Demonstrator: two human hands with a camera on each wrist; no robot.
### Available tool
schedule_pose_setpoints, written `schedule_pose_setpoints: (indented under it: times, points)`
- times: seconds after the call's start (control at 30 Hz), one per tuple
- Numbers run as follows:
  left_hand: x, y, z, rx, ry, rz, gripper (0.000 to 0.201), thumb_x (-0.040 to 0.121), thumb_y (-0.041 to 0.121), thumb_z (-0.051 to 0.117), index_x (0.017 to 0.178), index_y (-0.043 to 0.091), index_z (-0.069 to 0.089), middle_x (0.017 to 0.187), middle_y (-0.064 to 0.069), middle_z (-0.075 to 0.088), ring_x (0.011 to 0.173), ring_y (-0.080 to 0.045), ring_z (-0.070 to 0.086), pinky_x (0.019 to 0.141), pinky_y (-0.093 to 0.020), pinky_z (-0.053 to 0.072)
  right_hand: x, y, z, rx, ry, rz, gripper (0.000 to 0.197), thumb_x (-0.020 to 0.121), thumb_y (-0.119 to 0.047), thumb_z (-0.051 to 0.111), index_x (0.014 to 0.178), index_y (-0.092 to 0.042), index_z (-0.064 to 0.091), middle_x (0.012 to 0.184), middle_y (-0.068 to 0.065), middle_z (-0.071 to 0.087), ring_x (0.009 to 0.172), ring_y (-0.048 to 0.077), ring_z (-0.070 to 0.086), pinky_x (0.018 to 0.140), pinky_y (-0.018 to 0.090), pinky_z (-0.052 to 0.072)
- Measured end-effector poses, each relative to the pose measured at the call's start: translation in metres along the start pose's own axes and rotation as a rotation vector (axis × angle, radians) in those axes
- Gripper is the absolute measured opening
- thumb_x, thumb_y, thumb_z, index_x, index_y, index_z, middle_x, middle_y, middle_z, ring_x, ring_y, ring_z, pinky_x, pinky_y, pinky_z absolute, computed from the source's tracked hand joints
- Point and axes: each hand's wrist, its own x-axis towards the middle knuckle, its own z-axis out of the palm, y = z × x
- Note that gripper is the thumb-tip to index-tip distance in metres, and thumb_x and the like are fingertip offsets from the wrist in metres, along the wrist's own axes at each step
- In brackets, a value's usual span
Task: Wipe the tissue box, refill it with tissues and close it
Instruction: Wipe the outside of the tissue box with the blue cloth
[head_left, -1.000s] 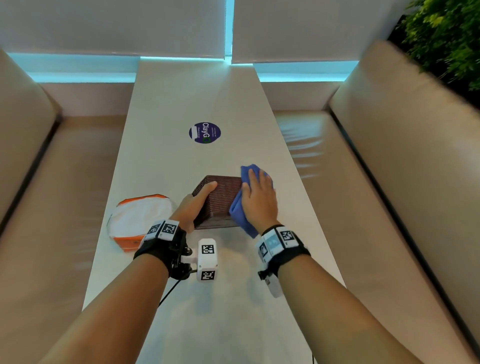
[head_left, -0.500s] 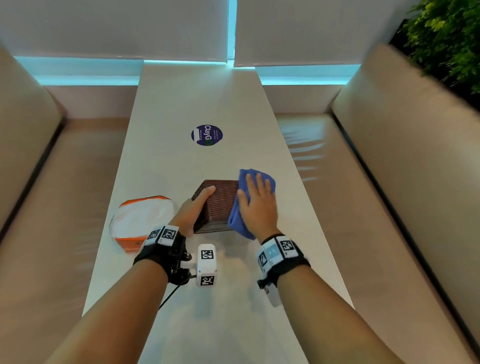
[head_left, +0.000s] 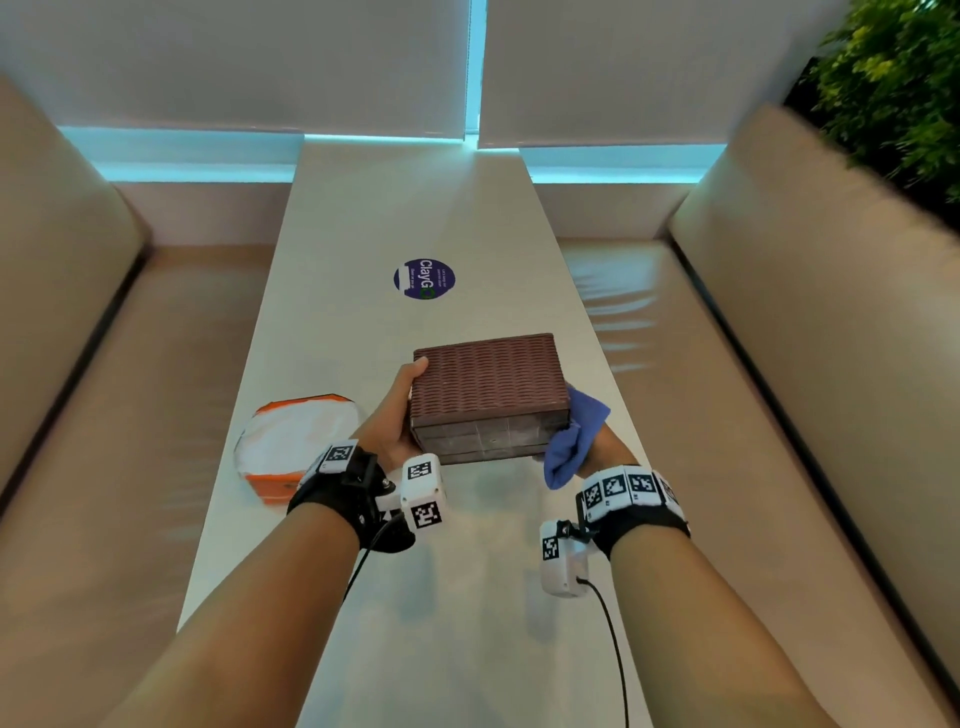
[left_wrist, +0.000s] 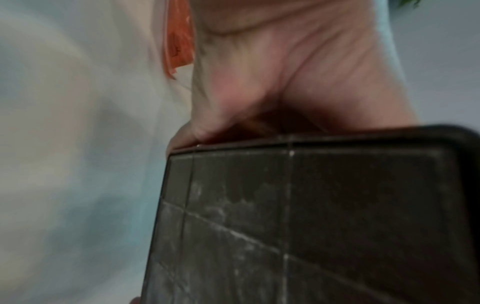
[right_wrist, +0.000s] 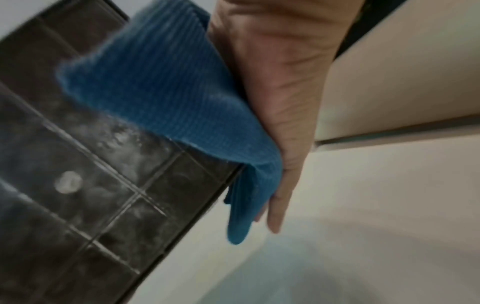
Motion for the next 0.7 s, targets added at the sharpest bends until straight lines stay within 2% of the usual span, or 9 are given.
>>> schedule_pose_setpoints:
  times: [0.1, 0.13, 0.17, 0.2, 0.3, 0.4, 0.47, 0.6, 0.7]
  points:
    - [-0.004, 0.003, 0.000, -0.001, 0.027, 0.034, 0.040, 0.093, 0.043, 0.051, 0.106, 0.010, 0.069, 0.108, -0.015, 0.072, 0.090, -0.027, 0.070, 0.091, -0.045, 0.050, -0.011, -0.013, -0.031, 0.086, -0.207, 0.302, 0.079, 0.099, -0.041, 0.036, 0.091, 0.037, 0.044, 0.135, 0.025, 0.042, 0.135, 0.021, 0.036, 0.093, 0.014, 0.040]
    - [0.000, 0.002, 0.000, 0.046, 0.047, 0.070, 0.039, 0.093, 0.037, 0.054, 0.117, 0.007, 0.064, 0.119, -0.016, 0.067, 0.099, -0.027, 0.066, 0.096, -0.045, 0.048, -0.008, -0.011, -0.032, 0.148, -0.154, 0.258, 0.077, 0.099, -0.041, 0.037, 0.086, 0.035, 0.047, 0.126, 0.031, 0.043, 0.136, 0.023, 0.036, 0.079, 0.011, 0.043]
    - [0.004, -0.001, 0.001, 0.125, 0.084, 0.120, 0.041, 0.095, 0.030, 0.055, 0.127, 0.005, 0.058, 0.126, -0.015, 0.063, 0.105, -0.024, 0.063, 0.098, -0.042, 0.048, -0.005, -0.007, -0.026, 0.027, -0.097, 0.065, 0.066, 0.099, -0.037, 0.039, 0.095, 0.028, 0.051, 0.114, 0.032, 0.049, 0.128, 0.027, 0.044, 0.031, 0.055, 0.028]
    - [0.008, -0.004, 0.002, 0.218, 0.120, 0.182, 0.044, 0.096, 0.026, 0.054, 0.134, 0.005, 0.051, 0.129, -0.012, 0.060, 0.109, -0.022, 0.060, 0.100, -0.040, 0.047, 0.003, -0.006, -0.016, -0.004, 0.046, -0.051, 0.051, 0.099, -0.033, 0.043, 0.109, 0.015, 0.054, 0.110, 0.027, 0.056, 0.116, 0.029, 0.054, 0.090, 0.052, 0.041]
    - [0.009, -0.015, 0.016, 0.455, 0.131, 0.220, 0.060, 0.088, 0.051, 0.056, 0.132, 0.010, 0.051, 0.127, -0.007, 0.061, 0.114, -0.023, 0.058, 0.095, -0.038, 0.048, -0.002, -0.011, 0.005, -0.110, 0.217, -0.373, 0.037, 0.099, -0.032, 0.045, 0.127, -0.009, 0.053, 0.117, 0.015, 0.064, 0.103, 0.029, 0.062, 0.093, 0.041, 0.050]
    - [0.012, -0.023, 0.019, 0.454, 0.072, 0.061, 0.100, 0.058, 0.085, 0.055, 0.130, 0.015, 0.050, 0.126, -0.006, 0.060, 0.107, -0.022, 0.059, 0.085, -0.038, 0.047, 0.004, -0.013, 0.015, -0.388, 0.358, -0.406, 0.039, 0.100, -0.038, 0.039, 0.134, -0.021, 0.048, 0.122, 0.010, 0.063, 0.109, 0.030, 0.060, 0.091, 0.037, 0.048]
    - [0.016, -0.026, 0.015, 0.422, 0.032, 0.026, 0.116, 0.046, 0.089, 0.057, 0.137, 0.018, 0.042, 0.132, -0.006, 0.056, 0.107, -0.021, 0.057, 0.083, -0.037, 0.048, -0.001, -0.010, 0.024, -0.439, 0.399, -0.387, 0.045, 0.100, -0.039, 0.036, 0.142, -0.023, 0.038, 0.131, 0.009, 0.058, 0.117, 0.031, 0.057, 0.096, 0.040, 0.047]
    - [0.025, -0.030, 0.012, 0.332, -0.032, 0.067, 0.078, 0.077, 0.065, 0.059, 0.137, 0.018, 0.042, 0.126, -0.006, 0.060, 0.096, -0.016, 0.063, 0.054, -0.023, 0.054, -0.003, -0.007, 0.042, -0.659, 0.480, -0.335, 0.057, 0.101, -0.040, 0.030, 0.151, -0.017, 0.017, 0.152, 0.012, 0.033, 0.134, 0.033, 0.041, 0.106, 0.043, 0.038]
    - [0.026, -0.031, 0.011, 0.340, -0.030, 0.105, 0.062, 0.086, 0.054, 0.056, 0.128, 0.009, 0.052, 0.100, -0.007, 0.071, 0.072, -0.009, 0.068, 0.045, -0.015, 0.048, -0.008, -0.008, 0.058, -1.020, 0.470, -0.456, 0.060, 0.102, -0.038, 0.027, 0.152, -0.010, 0.011, 0.159, 0.020, 0.010, 0.147, 0.037, 0.010, 0.121, 0.044, 0.012]
